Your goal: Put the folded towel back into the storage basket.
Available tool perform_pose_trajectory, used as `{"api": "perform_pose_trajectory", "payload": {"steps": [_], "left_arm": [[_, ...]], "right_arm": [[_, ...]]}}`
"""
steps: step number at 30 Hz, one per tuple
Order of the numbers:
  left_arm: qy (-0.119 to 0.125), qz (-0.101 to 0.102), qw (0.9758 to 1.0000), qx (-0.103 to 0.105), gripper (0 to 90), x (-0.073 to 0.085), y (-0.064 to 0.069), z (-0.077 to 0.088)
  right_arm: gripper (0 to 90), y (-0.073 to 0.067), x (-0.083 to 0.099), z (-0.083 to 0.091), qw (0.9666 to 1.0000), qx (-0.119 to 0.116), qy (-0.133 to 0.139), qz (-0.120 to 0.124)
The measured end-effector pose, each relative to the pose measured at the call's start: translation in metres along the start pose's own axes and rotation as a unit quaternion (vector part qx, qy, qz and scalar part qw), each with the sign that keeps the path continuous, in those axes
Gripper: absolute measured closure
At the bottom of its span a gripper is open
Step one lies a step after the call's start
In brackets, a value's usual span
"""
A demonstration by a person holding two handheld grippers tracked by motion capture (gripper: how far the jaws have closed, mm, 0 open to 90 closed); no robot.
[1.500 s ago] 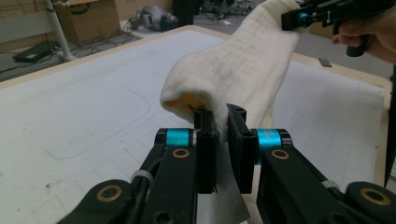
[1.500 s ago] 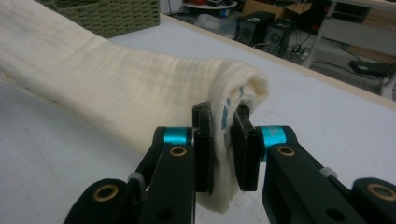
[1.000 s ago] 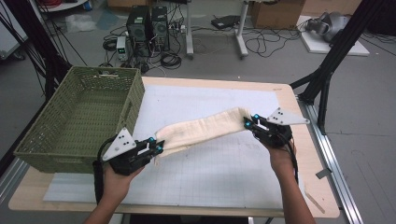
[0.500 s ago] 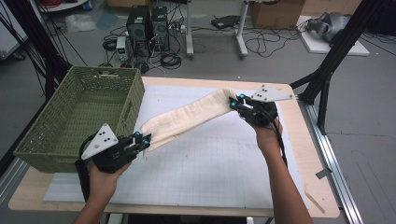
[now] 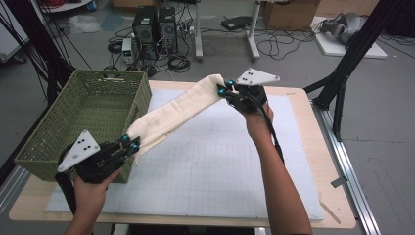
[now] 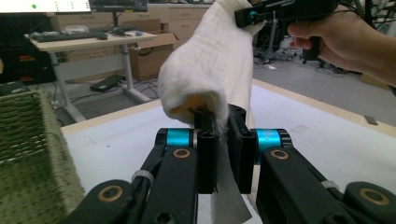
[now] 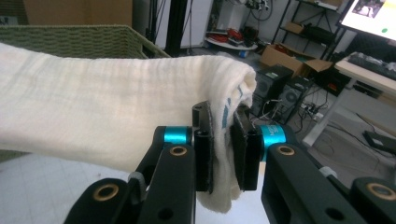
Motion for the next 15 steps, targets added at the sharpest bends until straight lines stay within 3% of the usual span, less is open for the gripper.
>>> {"api": "perform_pose_trajectory", "payload": {"steps": [15], "left_arm": [[0.002, 0.013, 0.9986, -0.052, 83.5, 0.004, -0.021, 0.035]], "right_arm": [[80.3, -0.027, -0.03, -0.068, 0.9992, -0.04, -0.001, 0.007]]}}
Point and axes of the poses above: each handheld gripper's, and its own axes: z roughly backward along the jaws, x roughly out of its underside, y roughly to its right, the point moved 4 cm from there along -z, roughly forward along the jaws, and after that the axes turned 8 degrees about -z, right-handed, at the moved point
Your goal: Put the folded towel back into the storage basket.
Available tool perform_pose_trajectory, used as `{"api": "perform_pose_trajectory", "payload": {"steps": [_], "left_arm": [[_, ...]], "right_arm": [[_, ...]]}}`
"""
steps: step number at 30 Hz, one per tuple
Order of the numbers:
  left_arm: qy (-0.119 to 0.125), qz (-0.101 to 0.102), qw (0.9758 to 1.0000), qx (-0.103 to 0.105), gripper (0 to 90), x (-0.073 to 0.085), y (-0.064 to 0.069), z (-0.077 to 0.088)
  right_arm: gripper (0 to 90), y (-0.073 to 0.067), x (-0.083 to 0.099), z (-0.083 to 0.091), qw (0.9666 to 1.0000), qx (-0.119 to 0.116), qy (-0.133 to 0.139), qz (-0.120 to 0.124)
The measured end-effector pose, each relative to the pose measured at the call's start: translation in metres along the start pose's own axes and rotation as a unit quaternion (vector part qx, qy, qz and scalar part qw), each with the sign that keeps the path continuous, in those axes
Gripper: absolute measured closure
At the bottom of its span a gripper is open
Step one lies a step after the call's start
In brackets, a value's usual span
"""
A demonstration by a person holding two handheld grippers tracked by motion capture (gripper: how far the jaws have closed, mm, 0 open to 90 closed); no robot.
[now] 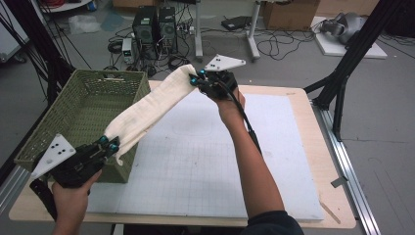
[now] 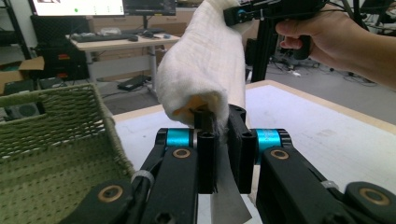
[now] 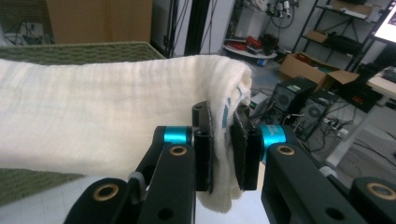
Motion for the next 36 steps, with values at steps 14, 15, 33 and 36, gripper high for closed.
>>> {"api": "perform_pose_trajectory", "payload": {"steps": [14, 15, 33, 36], "left_arm": [[0.001, 0.012, 0.9988, -0.047, 83.5, 0.006, -0.022, 0.028], [0.001, 0.015, 0.9987, -0.05, 83.5, 0.006, -0.024, 0.03], [-0.001, 0.044, 0.9934, -0.106, 83.5, 0.02, -0.056, 0.061], [-0.001, 0.048, 0.9924, -0.113, 83.5, 0.022, -0.059, 0.064]], "right_arm": [[80.3, -0.03, -0.03, -0.065, 0.9997, -0.018, -0.003, 0.015], [80.3, -0.032, -0.031, -0.069, 0.9997, -0.021, -0.004, 0.015], [80.2, -0.073, -0.052, -0.146, 0.9984, -0.047, -0.016, 0.026], [80.2, -0.079, -0.056, -0.156, 0.9982, -0.051, -0.015, 0.028]]}}
Point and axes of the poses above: each handheld gripper's, and its own axes: z roughly backward along the jaws, x roughly out of its underside, y roughly to its right, the point moved 4 cm from there along -z, roughly forward along the jaws, and after that the axes turned 8 degrees about -z, right-handed, at the moved point
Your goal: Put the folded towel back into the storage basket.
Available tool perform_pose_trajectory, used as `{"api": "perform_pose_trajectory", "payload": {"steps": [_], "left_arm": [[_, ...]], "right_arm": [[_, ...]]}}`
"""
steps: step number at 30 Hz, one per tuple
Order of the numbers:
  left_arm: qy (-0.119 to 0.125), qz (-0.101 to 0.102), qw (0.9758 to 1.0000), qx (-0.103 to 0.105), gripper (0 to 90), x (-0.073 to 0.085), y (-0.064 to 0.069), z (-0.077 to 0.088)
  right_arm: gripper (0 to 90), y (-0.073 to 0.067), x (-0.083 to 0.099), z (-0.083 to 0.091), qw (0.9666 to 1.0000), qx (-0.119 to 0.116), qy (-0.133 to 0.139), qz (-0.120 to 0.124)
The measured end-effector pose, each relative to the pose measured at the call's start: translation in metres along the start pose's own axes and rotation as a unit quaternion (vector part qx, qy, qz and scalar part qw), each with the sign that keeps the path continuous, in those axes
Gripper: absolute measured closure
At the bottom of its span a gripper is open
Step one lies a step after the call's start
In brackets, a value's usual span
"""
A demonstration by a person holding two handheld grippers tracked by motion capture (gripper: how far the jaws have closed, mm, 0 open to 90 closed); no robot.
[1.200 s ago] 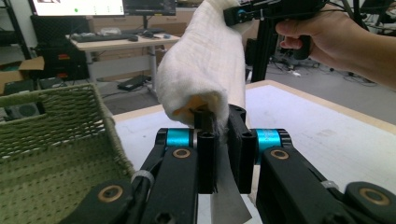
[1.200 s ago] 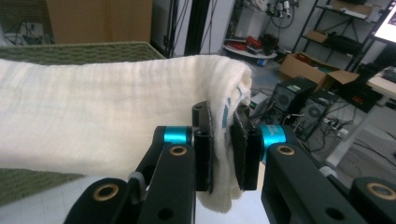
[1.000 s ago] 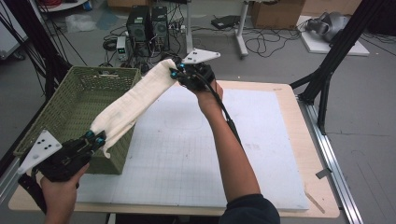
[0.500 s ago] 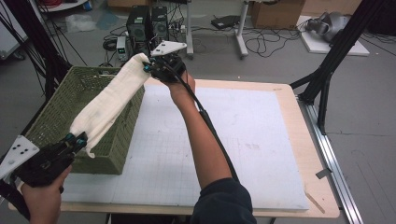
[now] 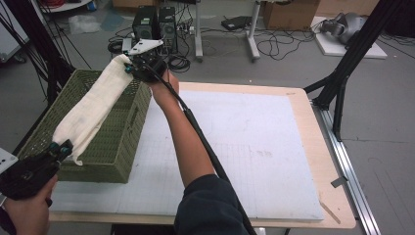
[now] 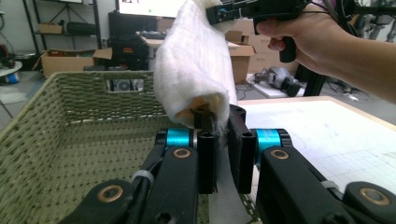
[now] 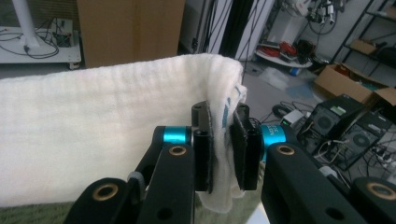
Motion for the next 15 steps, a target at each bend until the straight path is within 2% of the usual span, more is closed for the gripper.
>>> {"api": "perform_pose_trajectory", "payload": {"steps": [9, 15], "left_arm": [[-0.006, -0.001, 0.9999, -0.013, 83.5, 0.002, -0.006, 0.003], [-0.013, -0.004, 0.9997, -0.02, 83.3, 0.005, -0.007, 0.001]], "right_arm": [[80.0, -0.01, -0.002, -0.027, 0.9999, -0.004, -0.012, 0.0], [80.0, -0.015, -0.001, -0.04, 0.9997, 0.006, -0.022, -0.006]]}}
Point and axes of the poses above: each handheld gripper's, and its own axes: z roughly backward along the jaws, x roughly out of its underside, y roughly to its right, the point moved 4 cm from there along -z, roughly forward along the jaws, and after that the axes turned 8 degrees about -z, right-handed, at the moved point
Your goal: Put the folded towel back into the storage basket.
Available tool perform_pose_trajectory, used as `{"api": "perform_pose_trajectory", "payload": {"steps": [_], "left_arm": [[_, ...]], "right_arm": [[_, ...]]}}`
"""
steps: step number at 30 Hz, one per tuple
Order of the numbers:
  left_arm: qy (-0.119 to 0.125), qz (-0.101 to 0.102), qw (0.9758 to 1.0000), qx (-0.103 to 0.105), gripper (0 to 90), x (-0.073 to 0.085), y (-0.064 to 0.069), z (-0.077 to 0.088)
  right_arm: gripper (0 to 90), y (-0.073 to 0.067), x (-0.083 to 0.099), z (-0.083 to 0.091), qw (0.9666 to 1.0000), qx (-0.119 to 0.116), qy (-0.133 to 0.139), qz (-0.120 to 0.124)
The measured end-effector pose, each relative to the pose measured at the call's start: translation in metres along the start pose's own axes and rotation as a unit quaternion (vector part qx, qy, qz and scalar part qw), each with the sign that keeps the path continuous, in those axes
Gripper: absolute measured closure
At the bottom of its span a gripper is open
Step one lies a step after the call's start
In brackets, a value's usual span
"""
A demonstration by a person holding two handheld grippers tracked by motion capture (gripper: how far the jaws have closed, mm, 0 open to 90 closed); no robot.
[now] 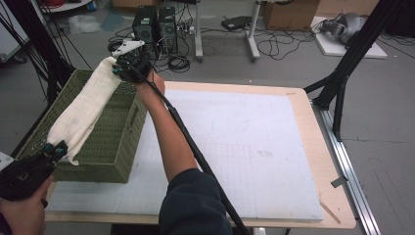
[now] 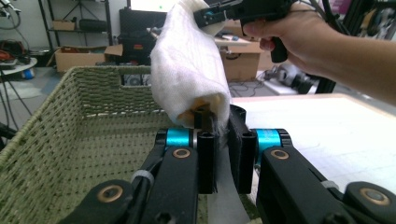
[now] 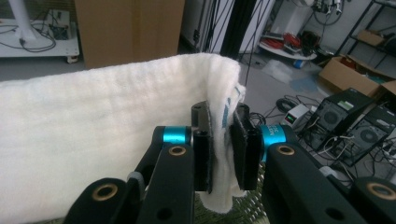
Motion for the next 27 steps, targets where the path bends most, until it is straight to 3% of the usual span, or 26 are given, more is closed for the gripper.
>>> {"api": "perform_pose_trajectory", "payload": {"steps": [3, 5, 6, 7, 8, 9, 14, 17, 20, 23, 27], "left_arm": [[-0.004, 0.009, 0.9999, -0.009, 82.4, 0.003, -0.002, -0.002], [-0.011, 0.027, 0.9993, -0.023, 74.8, 0.006, -0.005, -0.004], [-0.013, 0.043, 0.9986, -0.028, 62.1, 0.007, -0.008, -0.004], [-0.013, 0.062, 0.9975, -0.032, 49.2, 0.009, -0.011, -0.005], [-0.013, 0.074, 0.9965, -0.038, 42.7, 0.01, -0.015, -0.005], [-0.011, 0.078, 0.9959, -0.043, 37.8, 0.011, -0.017, -0.003], [0.011, 0.092, 0.9946, -0.048, 32.1, 0.008, -0.025, 0.004], [0.023, 0.094, 0.9942, -0.045, 27.6, 0.004, -0.024, 0.005], [0.009, 0.094, 0.9943, -0.05, 17.4, 0.002, -0.017, 0.001], [0.004, 0.071, 0.9969, -0.033, 16.5, 0.001, -0.008, -0.004], [0.003, 0.067, 0.9977, -0.007, 16.5, 0.0, 0.002, -0.01]], "right_arm": [[80.1, -0.001, 0.001, -0.007, 1.0, 0.005, 0.001, -0.004], [79.3, -0.003, 0.003, -0.014, 0.9998, 0.017, -0.007, -0.004], [74.9, -0.003, 0.004, -0.017, 0.9996, 0.027, -0.007, -0.004], [59.8, -0.003, 0.006, -0.02, 0.9994, 0.035, -0.005, -0.005], [46.2, -0.002, 0.007, -0.023, 0.9987, 0.049, 0.001, -0.01], [38.7, -0.001, 0.008, -0.025, 0.9981, 0.06, 0.005, -0.016], [37.5, 0.0, 0.011, -0.02, 0.9988, 0.043, 0.003, -0.025], [36.5, 0.002, 0.012, -0.01, 0.9989, 0.035, 0.006, -0.029], [35.4, 0.004, 0.018, 0.002, 0.9991, 0.029, 0.007, -0.031], [33.2, 0.008, 0.026, 0.017, 0.9992, 0.023, 0.006, -0.034], [29.1, 0.016, 0.037, 0.038, 0.9991, 0.014, -0.004, -0.039]]}}
Point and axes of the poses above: each handheld gripper's, and its own axes: z roughly backward along the jaws, x roughly out of its underside, y roughly to its right, the point moved 4 cm from there along -z, roughly forward along the jaws, and after that the axes turned 8 degrees about -z, right-handed, at the moved point
